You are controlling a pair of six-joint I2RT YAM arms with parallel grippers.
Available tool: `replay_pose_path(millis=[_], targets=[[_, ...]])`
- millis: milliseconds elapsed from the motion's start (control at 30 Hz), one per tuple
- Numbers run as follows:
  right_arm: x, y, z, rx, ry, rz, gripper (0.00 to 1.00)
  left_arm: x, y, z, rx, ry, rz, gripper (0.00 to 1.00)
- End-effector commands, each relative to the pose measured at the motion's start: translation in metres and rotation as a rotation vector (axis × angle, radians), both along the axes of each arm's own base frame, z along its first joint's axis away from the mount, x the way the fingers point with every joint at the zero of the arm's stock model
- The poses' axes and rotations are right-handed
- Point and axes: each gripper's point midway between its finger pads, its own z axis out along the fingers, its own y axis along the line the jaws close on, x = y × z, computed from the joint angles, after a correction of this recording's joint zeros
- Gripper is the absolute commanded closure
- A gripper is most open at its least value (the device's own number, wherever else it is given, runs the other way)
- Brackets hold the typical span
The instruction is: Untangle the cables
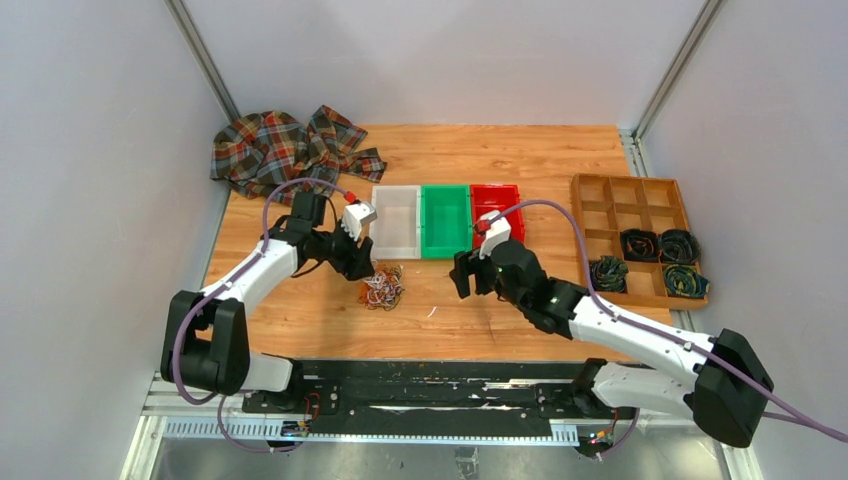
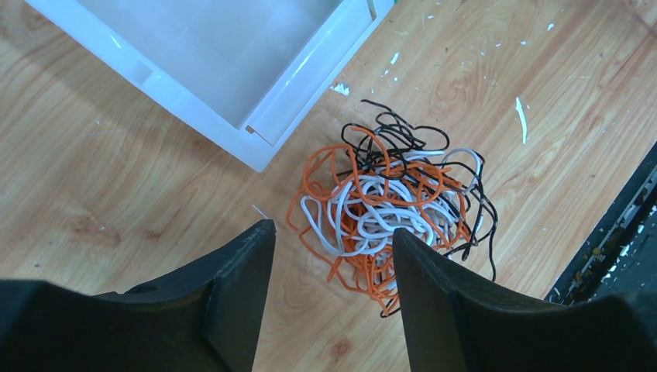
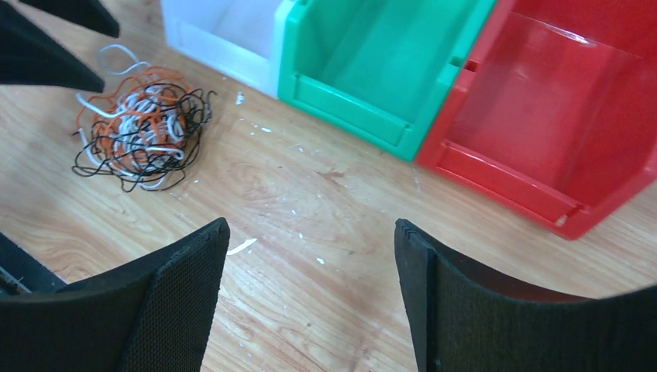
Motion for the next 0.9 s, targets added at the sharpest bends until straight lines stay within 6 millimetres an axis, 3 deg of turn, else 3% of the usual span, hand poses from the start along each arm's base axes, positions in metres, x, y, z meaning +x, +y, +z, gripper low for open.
replay_pose_path(millis=[0,233,467,867], targets=[[-0.003,0.021,0.019,-0.001,-0.072,0.044,0.23,0.012,-0.012,0.017,-0.044,-0.064,-0.046,0.42],[-0.021,0.045,0.013,-0.032,-0.082,0.128,0.24,0.005,-0.013,0.017,-0.040,-0.035,-0.076,0.79],[-0.036,0.058,0.010,-0.070,-0.105,0.177,0.23,-0.002,-0.010,0.020,-0.021,-0.038,-0.094,0.95],[-0.039,0.067,0.016,-0.046,-0.127,0.174,0.19,-0.017,-0.011,0.067,-0.057,-0.100,-0.092,0.99]])
